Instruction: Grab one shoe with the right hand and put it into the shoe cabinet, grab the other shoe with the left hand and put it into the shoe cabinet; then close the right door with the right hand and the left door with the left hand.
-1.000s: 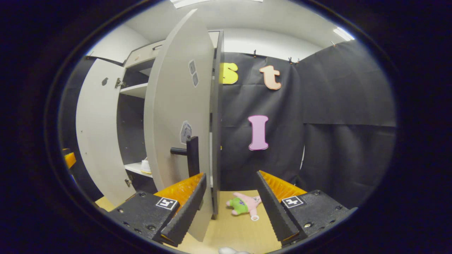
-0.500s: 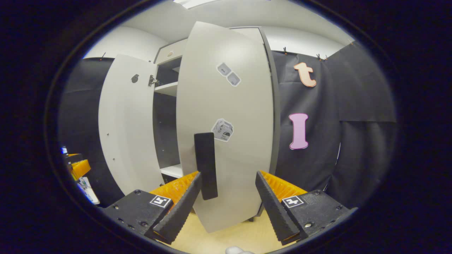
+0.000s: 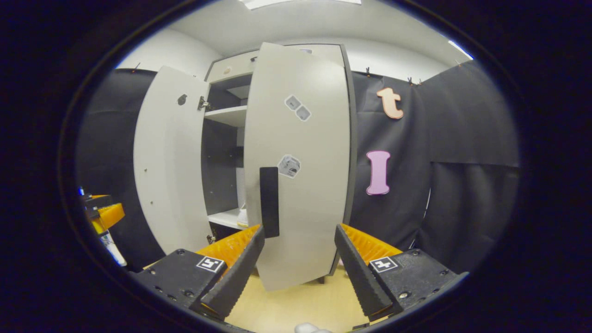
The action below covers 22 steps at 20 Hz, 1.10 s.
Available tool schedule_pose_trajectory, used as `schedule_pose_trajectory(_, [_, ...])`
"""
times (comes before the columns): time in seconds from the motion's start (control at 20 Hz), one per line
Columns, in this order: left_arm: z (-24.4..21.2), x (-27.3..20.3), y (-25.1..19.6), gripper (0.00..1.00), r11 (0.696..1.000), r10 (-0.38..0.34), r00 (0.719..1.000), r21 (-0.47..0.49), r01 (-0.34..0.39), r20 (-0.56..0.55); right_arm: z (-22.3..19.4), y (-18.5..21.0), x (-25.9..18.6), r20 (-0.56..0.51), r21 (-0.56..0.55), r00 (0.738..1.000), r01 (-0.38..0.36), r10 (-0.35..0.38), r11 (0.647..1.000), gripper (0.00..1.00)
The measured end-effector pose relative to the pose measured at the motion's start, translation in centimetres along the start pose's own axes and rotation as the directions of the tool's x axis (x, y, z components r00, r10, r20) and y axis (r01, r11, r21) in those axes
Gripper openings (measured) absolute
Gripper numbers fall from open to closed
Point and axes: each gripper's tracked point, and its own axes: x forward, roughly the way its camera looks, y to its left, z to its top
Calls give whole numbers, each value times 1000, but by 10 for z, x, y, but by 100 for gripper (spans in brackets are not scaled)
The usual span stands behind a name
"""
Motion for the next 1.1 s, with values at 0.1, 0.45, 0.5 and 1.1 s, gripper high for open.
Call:
schedule_pose_trajectory(0.1, [-3,4,12,100,1000,-5,1000,-1,5,-2,-7,3,-13,5,-20,1000,18,-18,1000,99])
schedule_pose_trajectory(0.45, [-9,40,85,96,998,48,999,27,-48,15,-50,17,-63,-70,-3,992,104,-104,995,100])
schedule_pose_trajectory(0.5, [-9,48,98,96,998,59,998,27,-60,17,-56,20,-71,-81,-3,990,115,-115,993,99])
schedule_pose_trajectory(1.1, [-23,153,147,96,993,121,993,13,-121,-8,-74,28,-104,-124,-9,977,172,-171,985,100])
